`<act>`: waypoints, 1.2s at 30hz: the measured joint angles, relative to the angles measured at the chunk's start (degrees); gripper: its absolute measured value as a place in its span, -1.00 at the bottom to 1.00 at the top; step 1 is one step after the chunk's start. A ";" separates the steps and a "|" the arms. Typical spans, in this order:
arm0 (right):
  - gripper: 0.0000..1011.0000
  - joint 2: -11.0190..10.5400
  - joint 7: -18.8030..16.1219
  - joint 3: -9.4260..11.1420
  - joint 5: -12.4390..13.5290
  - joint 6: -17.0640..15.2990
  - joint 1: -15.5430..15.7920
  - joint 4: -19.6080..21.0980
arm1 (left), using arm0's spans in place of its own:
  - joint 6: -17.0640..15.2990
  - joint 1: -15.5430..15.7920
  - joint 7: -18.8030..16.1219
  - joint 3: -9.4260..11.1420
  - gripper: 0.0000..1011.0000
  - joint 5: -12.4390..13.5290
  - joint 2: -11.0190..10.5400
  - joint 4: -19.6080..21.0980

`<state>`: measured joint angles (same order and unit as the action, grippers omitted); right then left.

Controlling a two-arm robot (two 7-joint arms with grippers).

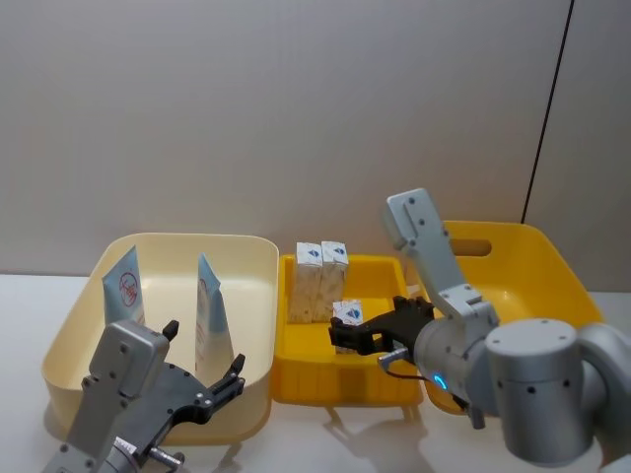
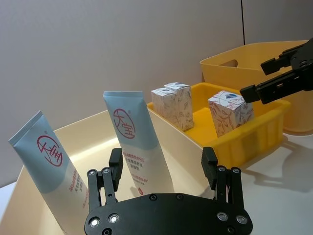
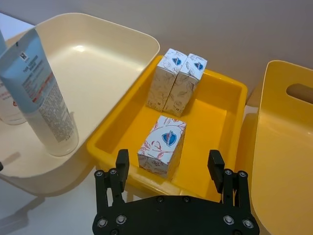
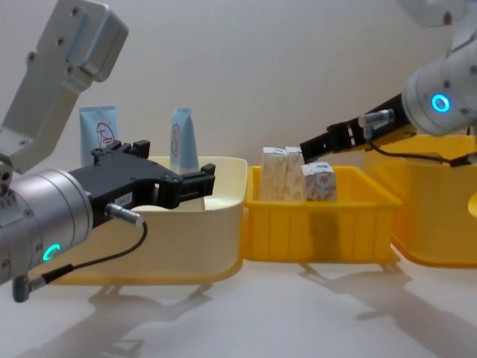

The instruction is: Bimanual collaborative sorting of washing and personal care products

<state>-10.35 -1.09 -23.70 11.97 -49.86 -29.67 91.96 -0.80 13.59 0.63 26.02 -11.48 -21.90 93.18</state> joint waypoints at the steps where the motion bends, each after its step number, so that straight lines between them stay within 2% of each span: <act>1: 0.98 0.19 0.15 -0.02 -0.11 -0.27 -0.18 -0.30 | 0.00 0.00 0.00 0.00 0.98 0.00 0.00 0.00; 18: 0.98 4.44 1.52 0.27 -0.79 -1.70 -3.23 -7.26 | 0.00 0.00 0.00 0.00 0.98 0.00 0.00 0.00; 36: 0.98 7.08 3.44 0.67 -2.41 0.26 -4.48 -12.21 | 0.00 0.00 0.00 0.00 0.98 0.00 0.00 0.00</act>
<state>-3.27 2.35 -23.02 9.55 -49.60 -34.15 79.75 -0.80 13.59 0.63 26.02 -11.48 -21.90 93.18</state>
